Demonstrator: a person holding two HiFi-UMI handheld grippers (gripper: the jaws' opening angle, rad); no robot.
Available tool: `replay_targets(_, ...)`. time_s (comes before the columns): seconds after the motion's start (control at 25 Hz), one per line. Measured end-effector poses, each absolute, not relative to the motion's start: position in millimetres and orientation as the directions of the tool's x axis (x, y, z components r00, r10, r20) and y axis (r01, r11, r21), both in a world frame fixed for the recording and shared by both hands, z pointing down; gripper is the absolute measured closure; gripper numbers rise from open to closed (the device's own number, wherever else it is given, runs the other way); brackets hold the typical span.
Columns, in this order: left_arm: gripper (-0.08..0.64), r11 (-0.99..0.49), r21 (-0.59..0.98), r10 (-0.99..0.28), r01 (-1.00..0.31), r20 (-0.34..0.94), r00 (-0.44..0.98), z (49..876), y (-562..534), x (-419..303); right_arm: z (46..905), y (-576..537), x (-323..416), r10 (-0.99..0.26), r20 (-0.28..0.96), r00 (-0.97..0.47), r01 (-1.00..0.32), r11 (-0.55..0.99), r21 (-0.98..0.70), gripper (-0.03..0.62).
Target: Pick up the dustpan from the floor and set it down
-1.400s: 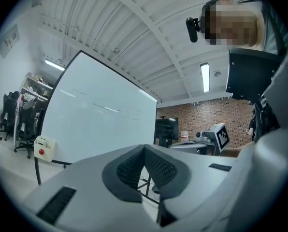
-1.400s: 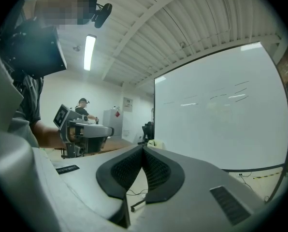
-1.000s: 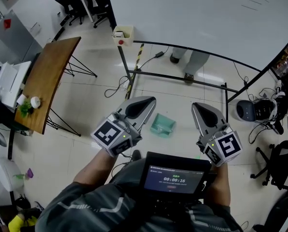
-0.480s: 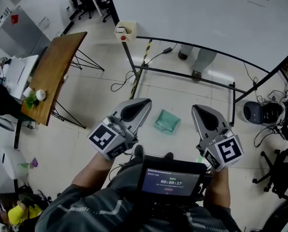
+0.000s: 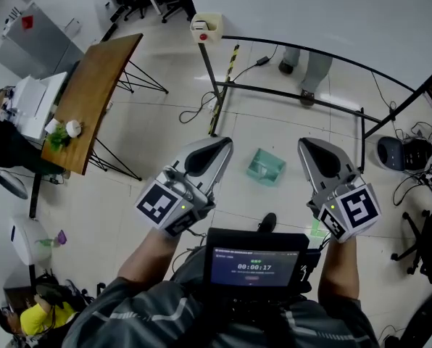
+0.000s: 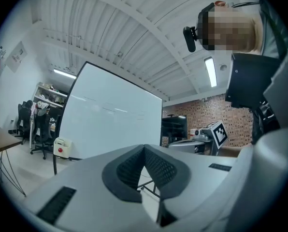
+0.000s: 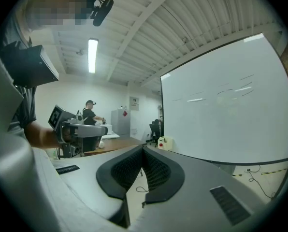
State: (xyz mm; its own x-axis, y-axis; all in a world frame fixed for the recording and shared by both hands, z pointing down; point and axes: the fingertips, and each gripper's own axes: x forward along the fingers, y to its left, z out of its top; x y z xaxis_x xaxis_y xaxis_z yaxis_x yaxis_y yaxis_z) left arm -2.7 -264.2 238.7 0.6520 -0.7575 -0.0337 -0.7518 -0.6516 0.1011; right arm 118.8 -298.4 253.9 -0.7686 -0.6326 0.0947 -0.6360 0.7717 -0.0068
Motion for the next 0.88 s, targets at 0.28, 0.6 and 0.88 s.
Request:
replay_targets(0.28, 0.535, -0.695, 0.093, -0.718, -0.713, -0.051, 0.694, 250.7, -126.5, -152.1, 256.4, -172.2, -10.5, -0.711, 0.084, -0.698, -0.714, 0.700, -0.006, 0.566)
replay_targets(0.6, 0.535, -0.759, 0.132, -0.649, -0.638, -0.082, 0.756, 262.9, -7.3, -241.5, 265.0, -44.6, -93.4, -0.781, 0.102, -0.616, -0.787, 0.615, -0.048, 0.565)
replay_targets(0.88, 0.535, -0.792, 0.150, -0.607, -0.592, -0.091, 0.789, 238.5, 71.0, -232.9, 236.9, 41.9, -90.0, -0.804, 0.106, -0.585, -0.810, 0.586, -0.019, 0.566)
